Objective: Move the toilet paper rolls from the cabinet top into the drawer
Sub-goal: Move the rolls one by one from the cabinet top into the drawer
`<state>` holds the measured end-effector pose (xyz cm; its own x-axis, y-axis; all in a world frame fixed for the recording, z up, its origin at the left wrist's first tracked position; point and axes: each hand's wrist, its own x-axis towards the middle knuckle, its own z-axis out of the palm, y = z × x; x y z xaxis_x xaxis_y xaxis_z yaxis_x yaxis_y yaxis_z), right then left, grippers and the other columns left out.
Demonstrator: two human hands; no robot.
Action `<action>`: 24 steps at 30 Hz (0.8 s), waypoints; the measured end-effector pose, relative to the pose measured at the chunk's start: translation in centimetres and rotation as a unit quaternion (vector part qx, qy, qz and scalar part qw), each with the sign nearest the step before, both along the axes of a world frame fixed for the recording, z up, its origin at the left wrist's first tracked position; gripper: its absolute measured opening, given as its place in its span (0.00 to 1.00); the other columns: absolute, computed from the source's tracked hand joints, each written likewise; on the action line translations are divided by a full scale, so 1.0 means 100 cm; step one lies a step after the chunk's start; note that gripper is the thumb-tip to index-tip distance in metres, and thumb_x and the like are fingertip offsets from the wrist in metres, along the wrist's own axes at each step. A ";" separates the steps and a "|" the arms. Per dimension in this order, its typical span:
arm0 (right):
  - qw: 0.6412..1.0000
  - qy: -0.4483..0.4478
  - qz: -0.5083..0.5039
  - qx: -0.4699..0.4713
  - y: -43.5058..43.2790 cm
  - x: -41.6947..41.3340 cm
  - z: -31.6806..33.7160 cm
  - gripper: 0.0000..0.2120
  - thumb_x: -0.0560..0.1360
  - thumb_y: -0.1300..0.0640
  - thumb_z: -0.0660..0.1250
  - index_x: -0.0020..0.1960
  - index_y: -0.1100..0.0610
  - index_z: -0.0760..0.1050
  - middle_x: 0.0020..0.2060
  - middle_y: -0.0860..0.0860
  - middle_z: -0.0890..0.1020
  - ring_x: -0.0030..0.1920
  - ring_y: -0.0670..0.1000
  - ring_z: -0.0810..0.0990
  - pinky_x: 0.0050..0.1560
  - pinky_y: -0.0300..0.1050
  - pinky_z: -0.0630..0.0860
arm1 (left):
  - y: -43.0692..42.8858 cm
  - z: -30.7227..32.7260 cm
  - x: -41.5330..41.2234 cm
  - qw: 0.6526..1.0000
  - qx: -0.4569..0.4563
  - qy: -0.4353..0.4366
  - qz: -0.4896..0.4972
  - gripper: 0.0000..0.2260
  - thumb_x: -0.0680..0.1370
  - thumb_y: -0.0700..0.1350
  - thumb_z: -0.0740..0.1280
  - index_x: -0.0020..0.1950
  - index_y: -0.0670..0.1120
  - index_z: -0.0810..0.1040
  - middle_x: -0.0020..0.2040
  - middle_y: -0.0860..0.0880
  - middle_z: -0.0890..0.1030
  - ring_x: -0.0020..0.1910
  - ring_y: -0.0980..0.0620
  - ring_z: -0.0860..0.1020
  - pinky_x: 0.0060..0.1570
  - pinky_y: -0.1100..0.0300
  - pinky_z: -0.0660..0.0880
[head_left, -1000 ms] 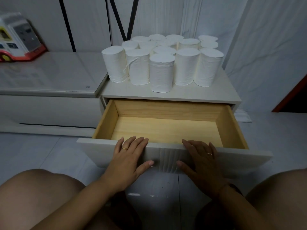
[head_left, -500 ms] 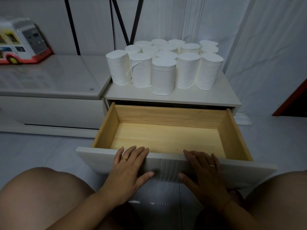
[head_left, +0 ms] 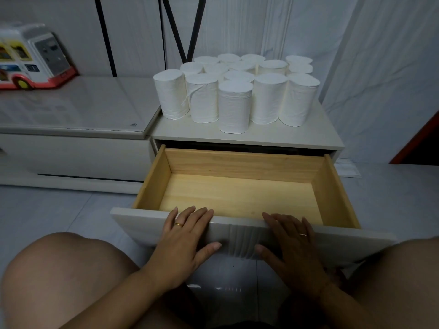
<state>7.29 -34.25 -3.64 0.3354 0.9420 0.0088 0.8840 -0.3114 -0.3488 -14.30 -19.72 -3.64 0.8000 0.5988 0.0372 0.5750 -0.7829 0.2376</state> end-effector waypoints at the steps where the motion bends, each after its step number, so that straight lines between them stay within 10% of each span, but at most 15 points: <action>1: 1.000 0.002 -0.001 -0.002 0.001 0.000 0.001 0.42 0.64 0.28 0.40 0.74 0.43 0.51 0.72 0.43 0.59 0.73 0.46 0.52 0.72 0.47 0.33 | 0.000 0.001 0.000 1.000 -0.003 -0.003 -0.001 0.35 0.74 0.72 0.39 0.77 0.57 0.51 0.76 0.57 0.59 0.74 0.62 0.46 0.73 0.57 0.34; 17: 0.968 0.096 -0.010 0.234 0.195 0.060 0.062 0.34 0.73 0.45 0.67 0.73 0.53 0.58 0.72 0.52 0.63 0.71 0.53 0.60 0.71 0.56 0.59 | 0.126 0.049 0.046 0.996 0.040 -0.080 0.024 0.36 0.73 0.70 0.42 0.75 0.53 0.59 0.76 0.53 0.62 0.76 0.56 0.54 0.74 0.56 0.43; 24: 0.959 0.108 -0.024 0.263 0.278 0.109 0.093 0.42 0.69 0.43 0.71 0.75 0.52 0.54 0.73 0.53 0.59 0.72 0.54 0.58 0.74 0.53 0.56 | 0.161 0.038 0.048 0.992 -0.022 -0.106 0.062 0.37 0.72 0.71 0.43 0.76 0.54 0.58 0.76 0.54 0.61 0.76 0.57 0.53 0.75 0.56 0.43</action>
